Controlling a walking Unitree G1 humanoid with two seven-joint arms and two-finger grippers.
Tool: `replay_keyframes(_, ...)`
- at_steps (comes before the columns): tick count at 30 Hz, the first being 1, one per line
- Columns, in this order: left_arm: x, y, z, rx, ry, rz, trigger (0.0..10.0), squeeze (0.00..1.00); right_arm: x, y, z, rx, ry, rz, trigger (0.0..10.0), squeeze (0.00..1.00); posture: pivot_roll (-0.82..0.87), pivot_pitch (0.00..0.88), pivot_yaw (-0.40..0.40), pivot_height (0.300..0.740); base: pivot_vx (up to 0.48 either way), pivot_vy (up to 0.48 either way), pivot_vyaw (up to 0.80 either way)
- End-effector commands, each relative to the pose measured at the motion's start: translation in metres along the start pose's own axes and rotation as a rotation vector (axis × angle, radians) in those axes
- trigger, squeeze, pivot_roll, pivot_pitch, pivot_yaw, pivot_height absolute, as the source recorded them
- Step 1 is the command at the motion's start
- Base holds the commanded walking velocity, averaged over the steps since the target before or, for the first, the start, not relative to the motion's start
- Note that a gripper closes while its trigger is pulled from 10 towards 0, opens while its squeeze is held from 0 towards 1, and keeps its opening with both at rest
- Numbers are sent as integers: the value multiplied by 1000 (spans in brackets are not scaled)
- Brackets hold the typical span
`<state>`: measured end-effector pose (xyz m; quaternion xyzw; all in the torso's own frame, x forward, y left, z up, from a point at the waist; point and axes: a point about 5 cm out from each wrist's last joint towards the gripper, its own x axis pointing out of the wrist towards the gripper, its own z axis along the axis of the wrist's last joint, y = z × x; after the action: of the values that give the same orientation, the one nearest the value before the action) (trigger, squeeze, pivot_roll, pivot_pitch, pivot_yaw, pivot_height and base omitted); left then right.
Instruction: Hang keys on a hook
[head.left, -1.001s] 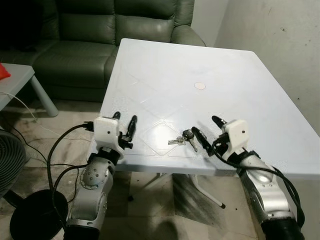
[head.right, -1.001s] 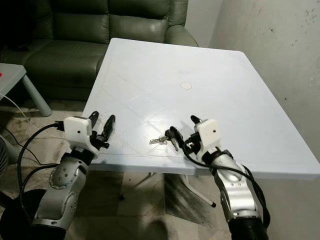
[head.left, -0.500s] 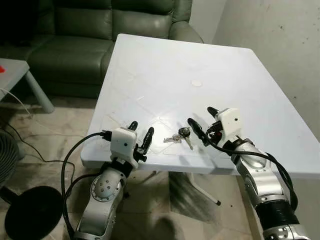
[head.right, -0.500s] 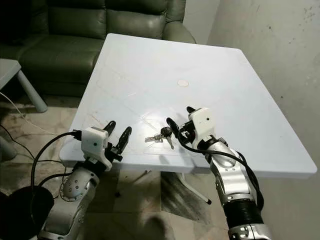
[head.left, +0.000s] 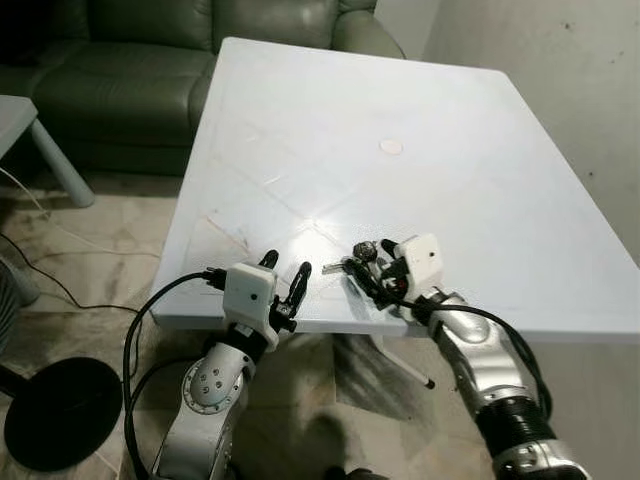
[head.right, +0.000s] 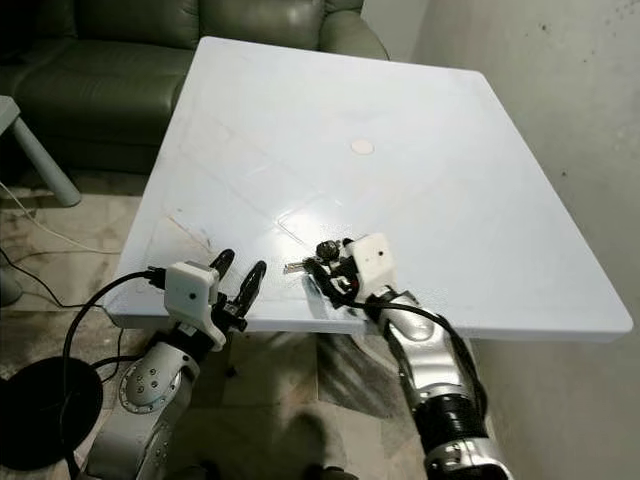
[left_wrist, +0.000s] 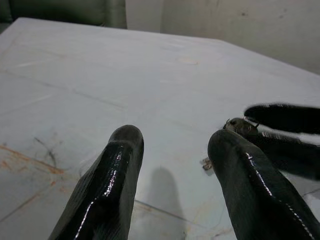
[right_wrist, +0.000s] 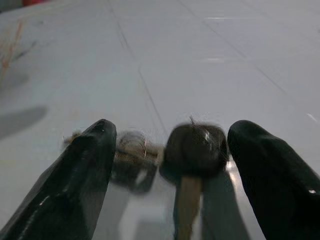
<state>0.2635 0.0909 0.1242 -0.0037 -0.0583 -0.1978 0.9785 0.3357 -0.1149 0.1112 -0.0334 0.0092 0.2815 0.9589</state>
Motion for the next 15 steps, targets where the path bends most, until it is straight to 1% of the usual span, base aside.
replay_keyframes(1, -1, -5, 2, 3, 1, -11, 10000, 0, 0, -6, 1, 15, -13, -34, 9333, 0, 40, 196, -115, 740, 0, 0, 0)
replay_keyframes(2, -1, -5, 2, 3, 1, -11, 10000, 0, 0, -6, 1, 15, -13, -34, 9333, 0, 40, 196, -115, 740, 0, 0, 0)
replay_keyframes(3, -1, -5, 2, 5, 1, -12, 10000, 0, 3, -8, 5, 34, -35, -50, 10000, 0, 42, 195, -118, 740, 0, 0, 0)
replay_keyframes(7, 0, -4, 3, 6, 1, -10, 10000, 0, 4, -13, 10, 33, -66, -77, 10000, 0, 44, 192, -120, 740, 0, 0, 0)
replay_keyframes(10, 1, -3, 3, 5, -2, -7, 10000, 0, 4, -18, 10, 12, -60, -99, 10000, 0, 44, 192, -120, 740, 0, 0, 0)
replay_keyframes(12, 1, -3, 3, 9, -2, -4, 10000, 0, 3, -21, 10, -2, -63, -94, 9176, 0, 44, 192, -120, 740, 0, 0, 0)
replay_keyframes(13, 1, -3, 3, 10, -1, -4, 10000, 0, 1, -22, 9, -8, -63, -90, 8941, 0, 44, 192, -120, 740, 0, 0, 0)
replay_keyframes(14, 1, -3, 3, 10, -2, -3, 10000, 0, 0, -23, 8, -11, -59, -86, 9333, 0, 44, 192, -120, 740, 0, 0, 0)
replay_keyframes(15, 1, -3, 3, 11, -2, -3, 10000, 0, -3, -25, 7, -39, -61, -53, 8706, 0, 45, 187, -122, 740, 0, 0, 0)
